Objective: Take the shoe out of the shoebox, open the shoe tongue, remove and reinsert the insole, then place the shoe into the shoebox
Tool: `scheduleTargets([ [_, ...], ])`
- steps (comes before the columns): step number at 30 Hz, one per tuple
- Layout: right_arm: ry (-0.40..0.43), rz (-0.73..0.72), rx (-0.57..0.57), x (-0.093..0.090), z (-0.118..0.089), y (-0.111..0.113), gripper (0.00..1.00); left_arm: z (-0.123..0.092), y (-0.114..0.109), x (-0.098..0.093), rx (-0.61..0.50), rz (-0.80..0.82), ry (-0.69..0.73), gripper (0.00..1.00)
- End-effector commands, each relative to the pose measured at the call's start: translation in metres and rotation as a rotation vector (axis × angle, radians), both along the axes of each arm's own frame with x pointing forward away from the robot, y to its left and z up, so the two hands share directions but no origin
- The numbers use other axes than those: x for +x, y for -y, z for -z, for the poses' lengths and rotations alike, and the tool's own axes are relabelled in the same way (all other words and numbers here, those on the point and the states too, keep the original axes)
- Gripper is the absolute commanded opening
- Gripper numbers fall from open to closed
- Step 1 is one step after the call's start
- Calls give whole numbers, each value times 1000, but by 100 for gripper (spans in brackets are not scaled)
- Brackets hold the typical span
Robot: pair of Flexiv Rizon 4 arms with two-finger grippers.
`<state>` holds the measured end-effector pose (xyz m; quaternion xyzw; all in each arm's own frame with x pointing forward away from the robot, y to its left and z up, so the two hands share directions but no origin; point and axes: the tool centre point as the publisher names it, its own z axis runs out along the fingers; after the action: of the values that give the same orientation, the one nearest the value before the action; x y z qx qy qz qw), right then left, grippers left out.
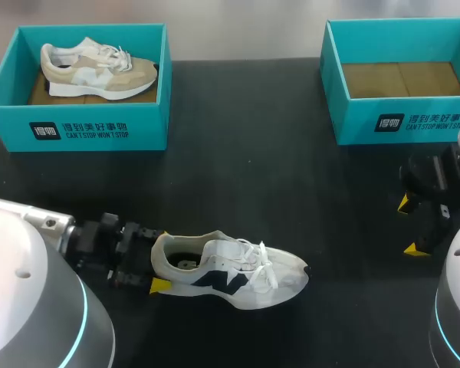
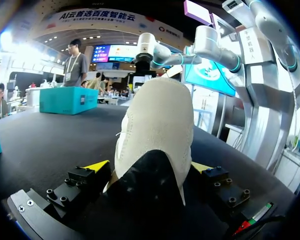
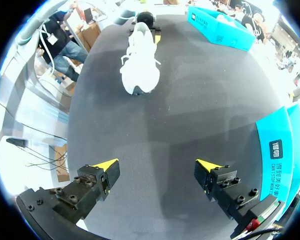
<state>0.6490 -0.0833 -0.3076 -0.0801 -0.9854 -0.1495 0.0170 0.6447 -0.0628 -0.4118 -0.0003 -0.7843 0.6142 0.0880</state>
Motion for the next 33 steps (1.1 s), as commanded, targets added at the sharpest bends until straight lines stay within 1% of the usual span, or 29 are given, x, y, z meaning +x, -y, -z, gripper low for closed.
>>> scheduleTargets([
  [1, 2, 1, -2, -1, 1, 0, 100, 2, 7, -1, 5, -2, 3, 100],
  [13, 2, 1, -2, -1, 1, 0, 100, 5, 22, -11, 1, 16, 19, 100],
  [22, 2, 1, -2, -1, 1, 0, 100, 5, 27, -15, -16, 24, 28, 100],
  [33, 2, 1, -2, -1, 1, 0, 100, 8, 34, -15, -38, 21, 28, 100],
])
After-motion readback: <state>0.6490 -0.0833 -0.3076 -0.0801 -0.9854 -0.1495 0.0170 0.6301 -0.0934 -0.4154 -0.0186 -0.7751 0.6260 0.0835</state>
